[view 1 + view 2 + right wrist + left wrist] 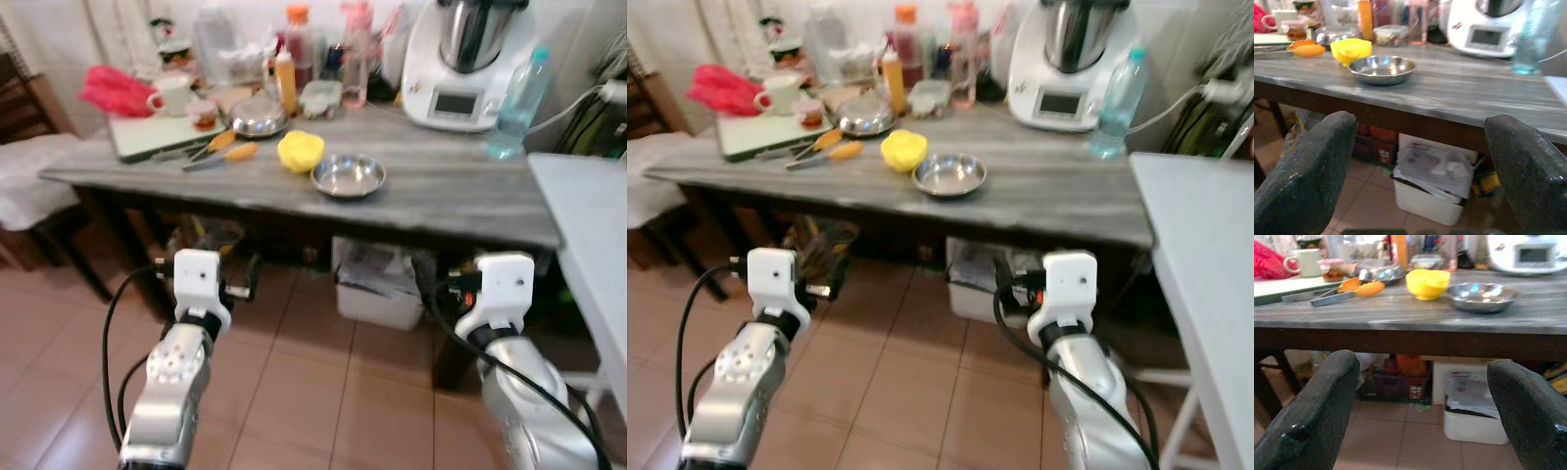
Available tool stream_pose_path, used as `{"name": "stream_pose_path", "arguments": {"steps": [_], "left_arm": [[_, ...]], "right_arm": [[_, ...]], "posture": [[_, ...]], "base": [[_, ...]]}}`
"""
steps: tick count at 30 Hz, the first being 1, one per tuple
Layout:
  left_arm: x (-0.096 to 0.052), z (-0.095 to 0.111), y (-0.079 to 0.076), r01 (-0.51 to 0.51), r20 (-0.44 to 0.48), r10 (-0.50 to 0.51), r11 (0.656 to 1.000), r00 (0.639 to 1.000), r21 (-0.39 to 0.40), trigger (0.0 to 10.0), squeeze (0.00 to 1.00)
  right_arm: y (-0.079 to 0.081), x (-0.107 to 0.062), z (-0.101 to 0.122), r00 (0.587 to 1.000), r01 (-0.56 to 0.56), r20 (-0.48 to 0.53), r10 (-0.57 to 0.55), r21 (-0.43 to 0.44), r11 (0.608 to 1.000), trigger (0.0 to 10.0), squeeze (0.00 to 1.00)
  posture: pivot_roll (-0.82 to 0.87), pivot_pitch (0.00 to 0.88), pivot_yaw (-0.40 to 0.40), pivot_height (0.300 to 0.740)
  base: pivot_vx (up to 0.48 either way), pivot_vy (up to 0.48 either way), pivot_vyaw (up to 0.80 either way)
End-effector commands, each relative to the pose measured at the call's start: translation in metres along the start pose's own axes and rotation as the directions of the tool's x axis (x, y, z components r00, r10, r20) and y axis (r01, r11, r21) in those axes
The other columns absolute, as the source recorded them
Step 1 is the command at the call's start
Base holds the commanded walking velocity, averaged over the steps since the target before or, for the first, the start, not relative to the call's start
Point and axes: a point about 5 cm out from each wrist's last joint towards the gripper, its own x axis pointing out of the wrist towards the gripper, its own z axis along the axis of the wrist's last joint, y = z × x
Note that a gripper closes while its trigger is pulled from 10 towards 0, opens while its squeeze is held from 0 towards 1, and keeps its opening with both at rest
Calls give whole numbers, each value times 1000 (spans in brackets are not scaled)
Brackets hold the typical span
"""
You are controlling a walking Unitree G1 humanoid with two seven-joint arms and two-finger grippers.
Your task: Setting the table
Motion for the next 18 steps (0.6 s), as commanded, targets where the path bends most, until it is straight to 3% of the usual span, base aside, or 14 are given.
{"name": "stream_pose_path", "arguments": {"steps": [1, 7, 12, 18], "left_arm": [[1, 2, 3, -12, 10, 11, 1000, 1000, 21, 10000, 0], [6, 1, -1, -7, 15, 7, 1000, 1000, 14, 10000, 0], [11, 0, -5, 60, 33, -60, 998, 998, -18, 10000, 0], [15, -3, -5, 71, 27, -71, 997, 997, -3, 10000, 0]], "right_arm": [[1, 2, 3, 1000, -9, 10, 9, -1, 1000, 10000, 0], [1, 5, 3, 1000, -11, 14, 11, -28, 1000, 10000, 0], [9, 8, 0, 1000, -6, 16, 7, -54, 999, 10000, 0], [11, 10, -2, 1000, -12, 15, 13, -63, 998, 10000, 0]], "posture": [[-98, 0, 20, 740], [-92, 0, 22, 740], [-83, 0, 17, 740], [-85, 0, 17, 740]], "base": [[-334, 0, 0], [-317, 0, 0], [0, 0, 0], [0, 0, 0]]}}
